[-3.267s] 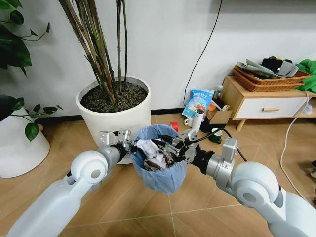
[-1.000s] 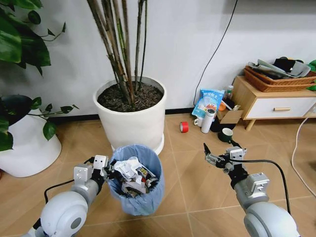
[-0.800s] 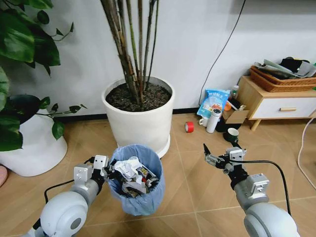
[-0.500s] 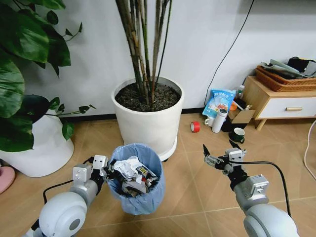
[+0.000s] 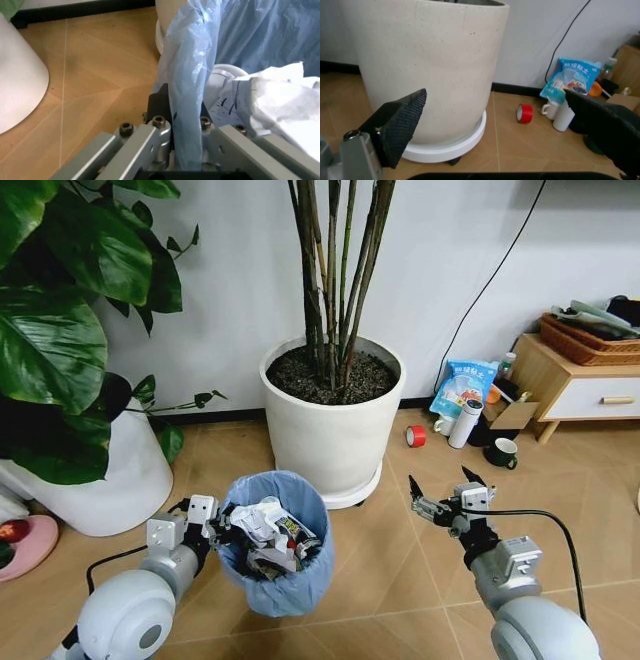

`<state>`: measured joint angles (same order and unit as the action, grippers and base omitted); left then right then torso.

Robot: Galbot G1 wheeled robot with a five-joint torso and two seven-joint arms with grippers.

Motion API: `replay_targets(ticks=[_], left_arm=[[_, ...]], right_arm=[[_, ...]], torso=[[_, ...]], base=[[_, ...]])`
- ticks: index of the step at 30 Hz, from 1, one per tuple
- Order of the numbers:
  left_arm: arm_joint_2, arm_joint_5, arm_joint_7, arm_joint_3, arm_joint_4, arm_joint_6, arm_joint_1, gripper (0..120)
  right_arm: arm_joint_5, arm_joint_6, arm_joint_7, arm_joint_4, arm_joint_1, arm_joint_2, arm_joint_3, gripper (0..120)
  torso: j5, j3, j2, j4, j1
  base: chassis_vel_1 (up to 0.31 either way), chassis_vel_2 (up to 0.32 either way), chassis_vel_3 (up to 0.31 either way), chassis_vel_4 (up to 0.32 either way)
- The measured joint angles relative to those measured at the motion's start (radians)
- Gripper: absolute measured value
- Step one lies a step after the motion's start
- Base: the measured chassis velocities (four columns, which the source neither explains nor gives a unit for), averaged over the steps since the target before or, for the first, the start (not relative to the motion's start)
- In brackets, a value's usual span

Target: Pick up the trash bin and place the garbage on the floor into it.

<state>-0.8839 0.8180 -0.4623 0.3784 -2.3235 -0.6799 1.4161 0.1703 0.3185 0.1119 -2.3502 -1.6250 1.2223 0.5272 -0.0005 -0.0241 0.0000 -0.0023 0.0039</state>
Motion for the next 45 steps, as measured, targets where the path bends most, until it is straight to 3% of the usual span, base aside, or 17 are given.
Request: replay_targets(ticks=[45], left_arm=[[-0.035, -0.04, 0.003, 0.024, -0.04, 0.014, 0.074, 0]], right_arm=[[-0.041, -0.027, 0.0, -0.019, -0.054, 0.008, -0.025, 100]], torso=[[-0.0003, 0.0, 0.0, 0.0001, 0.0]], base=[[0.237, -0.149, -0.234, 0.15]])
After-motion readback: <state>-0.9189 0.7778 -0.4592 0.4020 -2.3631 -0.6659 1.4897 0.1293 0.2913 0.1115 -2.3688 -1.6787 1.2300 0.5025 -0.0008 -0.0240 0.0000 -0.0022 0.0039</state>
